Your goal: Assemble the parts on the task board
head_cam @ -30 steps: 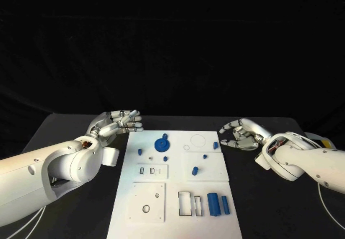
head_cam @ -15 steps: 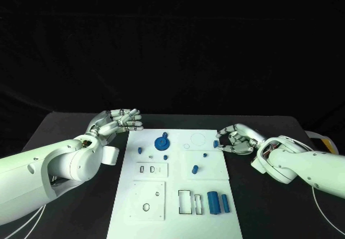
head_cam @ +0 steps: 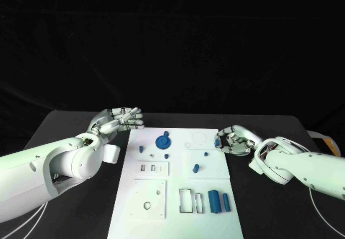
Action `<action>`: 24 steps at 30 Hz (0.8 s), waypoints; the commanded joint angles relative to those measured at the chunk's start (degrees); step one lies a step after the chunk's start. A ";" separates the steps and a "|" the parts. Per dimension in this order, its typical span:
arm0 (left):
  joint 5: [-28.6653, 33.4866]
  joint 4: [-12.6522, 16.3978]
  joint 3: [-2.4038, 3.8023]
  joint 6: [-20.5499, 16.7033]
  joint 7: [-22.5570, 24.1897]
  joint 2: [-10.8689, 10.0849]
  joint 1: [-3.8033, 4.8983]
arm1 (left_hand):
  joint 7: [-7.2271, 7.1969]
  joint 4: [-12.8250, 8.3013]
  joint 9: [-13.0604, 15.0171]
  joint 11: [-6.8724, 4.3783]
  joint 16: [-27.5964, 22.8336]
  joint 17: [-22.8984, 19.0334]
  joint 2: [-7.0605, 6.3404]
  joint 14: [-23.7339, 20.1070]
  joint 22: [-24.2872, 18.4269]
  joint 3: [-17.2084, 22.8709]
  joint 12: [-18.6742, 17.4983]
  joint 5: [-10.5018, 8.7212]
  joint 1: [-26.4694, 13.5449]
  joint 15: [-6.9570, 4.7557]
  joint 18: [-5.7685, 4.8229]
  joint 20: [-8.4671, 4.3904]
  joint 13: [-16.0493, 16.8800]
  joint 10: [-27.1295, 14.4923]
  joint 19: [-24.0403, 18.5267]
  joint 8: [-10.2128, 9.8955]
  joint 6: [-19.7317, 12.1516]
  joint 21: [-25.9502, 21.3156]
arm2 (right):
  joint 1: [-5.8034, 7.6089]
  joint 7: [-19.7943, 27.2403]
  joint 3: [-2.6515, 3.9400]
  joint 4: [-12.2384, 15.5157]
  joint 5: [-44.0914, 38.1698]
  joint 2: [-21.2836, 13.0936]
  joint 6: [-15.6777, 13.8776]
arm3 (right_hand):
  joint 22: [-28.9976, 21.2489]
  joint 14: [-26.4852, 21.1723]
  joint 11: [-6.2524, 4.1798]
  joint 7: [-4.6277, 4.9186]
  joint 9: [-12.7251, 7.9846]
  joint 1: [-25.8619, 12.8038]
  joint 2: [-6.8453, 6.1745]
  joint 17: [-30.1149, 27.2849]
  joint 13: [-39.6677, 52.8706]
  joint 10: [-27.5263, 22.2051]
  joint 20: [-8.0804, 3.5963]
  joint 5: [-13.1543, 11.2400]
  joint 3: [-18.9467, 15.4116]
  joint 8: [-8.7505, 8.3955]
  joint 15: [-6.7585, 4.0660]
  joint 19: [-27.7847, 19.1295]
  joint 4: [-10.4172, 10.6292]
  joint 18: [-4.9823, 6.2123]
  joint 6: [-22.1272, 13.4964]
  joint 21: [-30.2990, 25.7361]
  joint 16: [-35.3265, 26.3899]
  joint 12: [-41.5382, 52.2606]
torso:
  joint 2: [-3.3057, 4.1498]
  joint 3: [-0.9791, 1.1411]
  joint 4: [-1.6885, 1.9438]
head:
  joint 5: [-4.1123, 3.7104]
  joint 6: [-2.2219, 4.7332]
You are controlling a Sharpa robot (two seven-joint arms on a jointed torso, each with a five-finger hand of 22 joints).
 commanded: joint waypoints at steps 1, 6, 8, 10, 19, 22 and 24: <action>0.06 0.16 0.04 0.88 0.41 0.07 0.03 | -0.16 0.04 0.03 -0.28 -0.33 0.05 -0.10 -0.23 -0.05 0.43 -0.27 -0.09 0.65 -0.03 0.73 0.14 -0.03 -0.23 0.08 -0.16 -0.07 -0.03 | -0.10 -0.56 -0.03 -0.17 -0.92 0.24 -0.06 | 9.68 5.22 -0.17 -0.01 0.10 -0.07 0.97 11.32 0.13 0.27 0.56 0.01 0.54 0.42 0.29 1.17 -0.01 -0.35 0.58 -0.19 -0.10 0.28 | -0.01 0.01 -0.10 | 0.09 -0.10; 0.06 0.18 0.04 0.81 0.37 0.08 0.03 | -0.16 0.04 0.03 -0.28 -0.33 0.05 -0.10 -0.23 -0.05 0.43 -0.27 -0.09 0.65 -0.03 0.73 0.14 -0.03 -0.23 0.08 -0.16 -0.07 -0.03 | -0.11 -0.94 -0.03 -0.32 -0.09 0.56 -0.77 | 9.85 5.22 -0.65 -0.55 0.52 -0.23 2.73 11.33 0.48 0.67 0.30 -1.72 2.54 1.59 -0.07 1.31 0.05 -0.38 2.82 -0.09 -0.10 0.65 | 0.02 0.05 0.06 | -0.14 -0.10; 0.06 0.18 0.04 0.80 0.36 0.09 0.03 | -0.12 0.05 0.02 -0.25 -0.36 0.09 -0.11 -0.23 -0.05 0.47 -0.29 -0.09 0.72 -0.02 0.73 0.14 -0.04 -0.29 0.08 -0.18 -0.09 -0.02 | -0.11 -1.10 -0.03 -0.32 0.26 0.61 -1.06 | 9.88 5.22 -0.77 -0.69 0.60 -0.16 3.07 11.32 0.49 0.69 0.20 -1.88 3.05 1.80 -0.19 1.34 -0.04 -0.39 3.08 -0.08 -0.11 0.67 | 0.01 0.05 0.10 | -0.20 -0.09; 0.06 0.18 0.04 0.79 0.34 0.08 0.03 | -0.12 0.05 0.02 -0.25 -0.36 0.09 -0.11 -0.23 -0.05 0.47 -0.29 -0.09 0.72 -0.02 0.73 0.14 -0.04 -0.29 0.08 -0.18 -0.09 -0.02 | -0.11 -1.23 -0.02 -0.38 0.48 0.67 -1.30 | 9.93 5.23 -0.83 -0.74 0.63 -0.08 3.18 11.36 0.56 0.75 0.15 -1.93 3.34 1.87 -0.25 1.38 -0.15 -0.40 3.14 -0.04 -0.10 0.73 | -0.01 0.04 0.06 | -0.22 -0.10; 0.06 0.21 0.04 0.74 0.25 0.05 0.03 | -0.07 0.06 0.01 -0.23 -0.37 0.11 -0.13 -0.23 -0.05 0.48 -0.31 -0.09 0.74 -0.01 0.72 0.14 -0.04 -0.33 0.08 -0.20 -0.13 -0.02 | -0.12 -1.20 -0.02 -0.18 0.17 0.76 -1.92 | 10.07 5.26 -0.96 -0.87 0.72 0.10 3.35 11.47 0.81 1.00 0.02 -2.02 3.98 2.08 -0.37 1.50 -0.50 -0.45 3.32 0.08 -0.07 0.96 | 0.00 0.09 -0.10 | 0.14 -0.23; 0.06 0.23 0.04 0.75 0.23 0.04 0.03 | -0.07 0.06 0.01 -0.23 -0.37 0.11 -0.13 -0.23 -0.05 0.48 -0.31 -0.09 0.74 -0.01 0.72 0.14 -0.04 -0.33 0.08 -0.20 -0.13 -0.02 | -0.12 -1.27 -0.02 -0.11 0.13 0.82 -2.05 | 10.27 5.28 -1.16 -1.11 0.91 0.08 3.65 11.53 1.10 1.33 -0.13 -2.24 4.64 2.55 -0.53 1.68 -0.76 -0.51 3.90 0.26 -0.06 1.24 | 0.02 0.07 -0.05 | 0.19 -0.27; 0.06 0.24 0.04 0.76 0.22 0.04 0.03 | -0.07 0.06 0.01 -0.23 -0.37 0.11 -0.13 -0.23 -0.05 0.48 -0.31 -0.09 0.74 -0.01 0.72 0.14 -0.04 -0.33 0.08 -0.20 -0.13 -0.02 | -0.12 -1.34 -0.01 -0.10 0.12 0.83 -2.37 | 10.43 5.29 -1.38 -1.38 1.14 0.10 3.93 11.55 1.22 1.50 -0.28 -2.45 5.18 3.06 -0.72 1.82 -1.06 -0.56 4.48 0.40 -0.05 1.35 | 0.02 0.08 -0.01 | 0.18 -0.30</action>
